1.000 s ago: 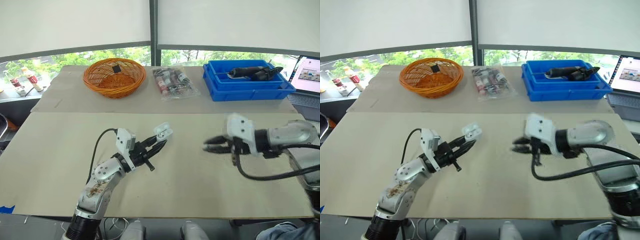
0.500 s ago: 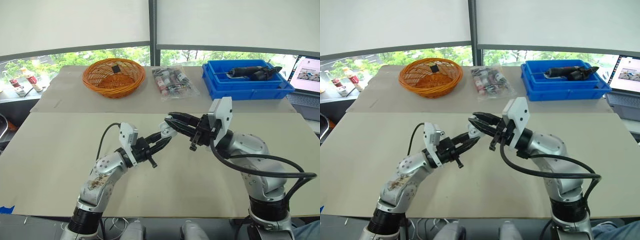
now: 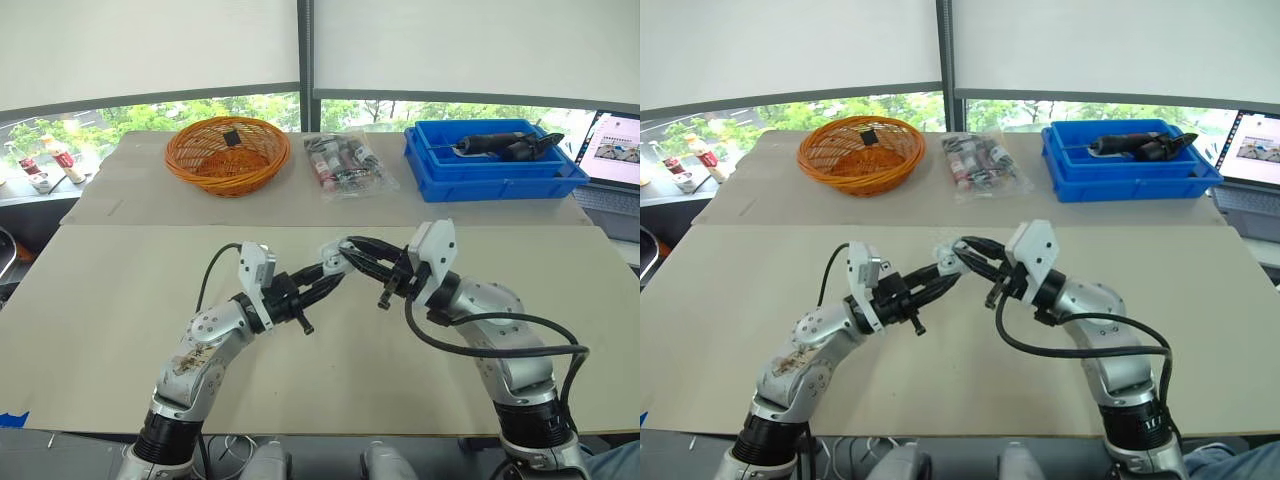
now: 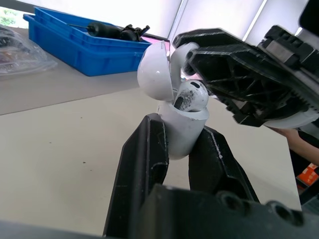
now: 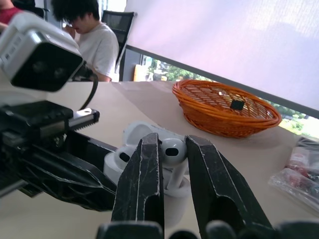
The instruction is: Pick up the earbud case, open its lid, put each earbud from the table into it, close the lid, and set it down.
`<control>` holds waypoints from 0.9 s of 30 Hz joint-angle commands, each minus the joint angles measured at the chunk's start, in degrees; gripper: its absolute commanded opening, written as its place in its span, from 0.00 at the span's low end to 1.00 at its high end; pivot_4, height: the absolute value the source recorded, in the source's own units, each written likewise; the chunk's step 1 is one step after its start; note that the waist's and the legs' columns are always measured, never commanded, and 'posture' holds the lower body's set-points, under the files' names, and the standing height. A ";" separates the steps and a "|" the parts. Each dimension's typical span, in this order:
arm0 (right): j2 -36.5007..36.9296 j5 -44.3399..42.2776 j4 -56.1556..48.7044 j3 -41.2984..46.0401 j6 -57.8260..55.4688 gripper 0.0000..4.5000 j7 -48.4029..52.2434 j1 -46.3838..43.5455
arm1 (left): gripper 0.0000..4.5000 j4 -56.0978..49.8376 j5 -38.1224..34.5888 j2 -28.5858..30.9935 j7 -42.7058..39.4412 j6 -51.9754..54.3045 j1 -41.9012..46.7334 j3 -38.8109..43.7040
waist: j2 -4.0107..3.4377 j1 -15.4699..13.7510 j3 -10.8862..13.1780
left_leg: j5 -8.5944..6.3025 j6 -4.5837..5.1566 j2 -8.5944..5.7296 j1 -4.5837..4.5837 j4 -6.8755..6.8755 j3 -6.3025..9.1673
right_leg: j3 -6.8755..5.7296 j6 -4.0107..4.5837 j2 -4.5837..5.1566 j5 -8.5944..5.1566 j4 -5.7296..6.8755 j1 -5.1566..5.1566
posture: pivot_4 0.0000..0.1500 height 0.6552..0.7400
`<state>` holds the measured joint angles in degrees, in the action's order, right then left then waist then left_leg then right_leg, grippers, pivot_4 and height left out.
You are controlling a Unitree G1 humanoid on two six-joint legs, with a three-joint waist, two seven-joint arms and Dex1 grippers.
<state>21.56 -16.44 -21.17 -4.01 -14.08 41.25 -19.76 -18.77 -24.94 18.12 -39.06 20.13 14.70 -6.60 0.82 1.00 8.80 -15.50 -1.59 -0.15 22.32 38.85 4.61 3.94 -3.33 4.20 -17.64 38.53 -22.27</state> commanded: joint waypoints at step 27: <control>11.11 -6.39 -6.63 8.11 -3.99 0.77 2.03 2.91 | 0.13 -1.34 -0.46 1.83 -2.32 -1.97 0.14 1.05 | 0.00 -0.40 0.00 | 0.00 0.00 -0.02 0.03 0.00 0.01 | 0.01 0.00 0.04 0.00 -0.04 0.02 | 1.00 1.00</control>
<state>30.83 -19.86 -24.06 -0.11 -15.70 42.94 -17.09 -19.19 -24.78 19.83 -40.72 19.65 14.56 -6.44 0.83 0.60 8.80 -15.51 -1.59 -0.17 22.35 38.86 4.62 3.94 -3.33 4.25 -17.64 38.46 -22.23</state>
